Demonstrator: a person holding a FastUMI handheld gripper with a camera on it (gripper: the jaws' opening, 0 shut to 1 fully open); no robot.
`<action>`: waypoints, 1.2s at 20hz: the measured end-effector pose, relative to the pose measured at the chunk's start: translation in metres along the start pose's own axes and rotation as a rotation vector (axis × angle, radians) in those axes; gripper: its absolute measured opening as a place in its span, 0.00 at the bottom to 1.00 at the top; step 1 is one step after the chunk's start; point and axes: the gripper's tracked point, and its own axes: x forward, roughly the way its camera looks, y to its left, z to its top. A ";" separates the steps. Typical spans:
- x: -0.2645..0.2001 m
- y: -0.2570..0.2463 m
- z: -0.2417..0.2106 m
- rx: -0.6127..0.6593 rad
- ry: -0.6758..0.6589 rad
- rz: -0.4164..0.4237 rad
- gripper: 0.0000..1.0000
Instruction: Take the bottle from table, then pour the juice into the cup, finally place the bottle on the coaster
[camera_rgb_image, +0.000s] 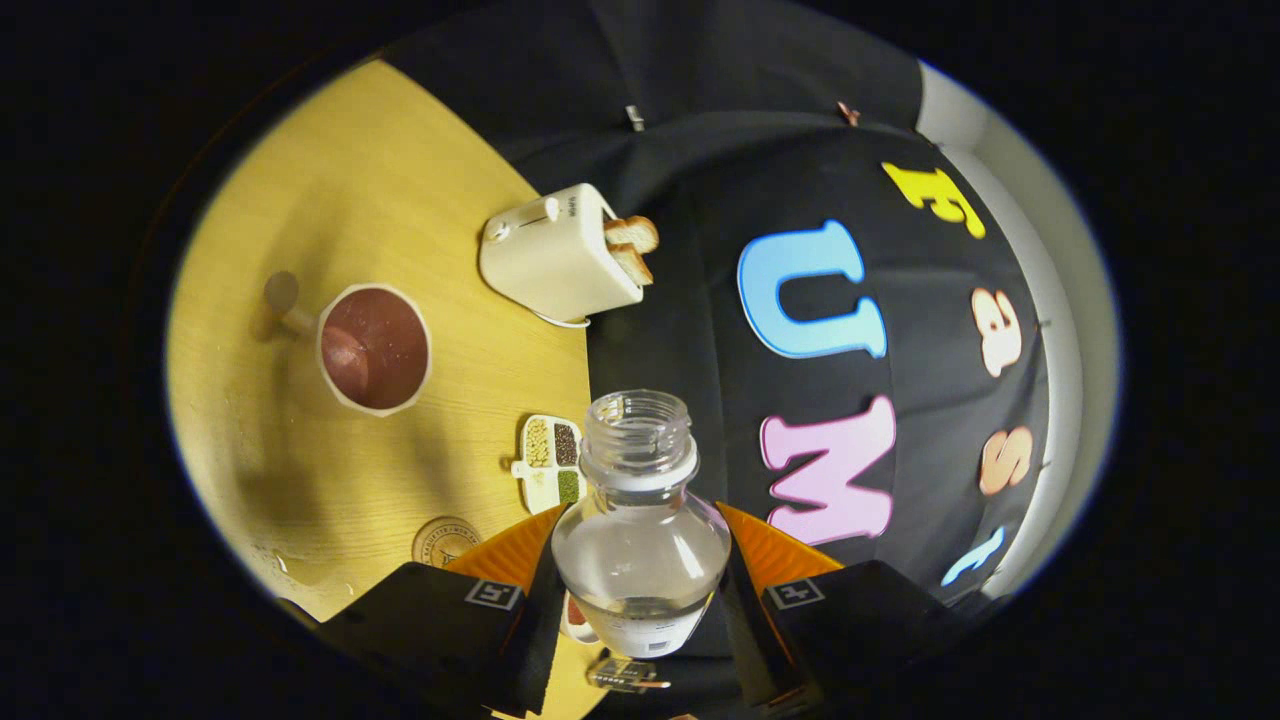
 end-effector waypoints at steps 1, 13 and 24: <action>-0.003 -0.005 -0.007 0.084 0.011 0.010 0.73; -0.009 -0.045 -0.042 0.735 -0.128 0.065 0.74; 0.039 0.004 -0.076 1.086 -0.137 0.143 0.75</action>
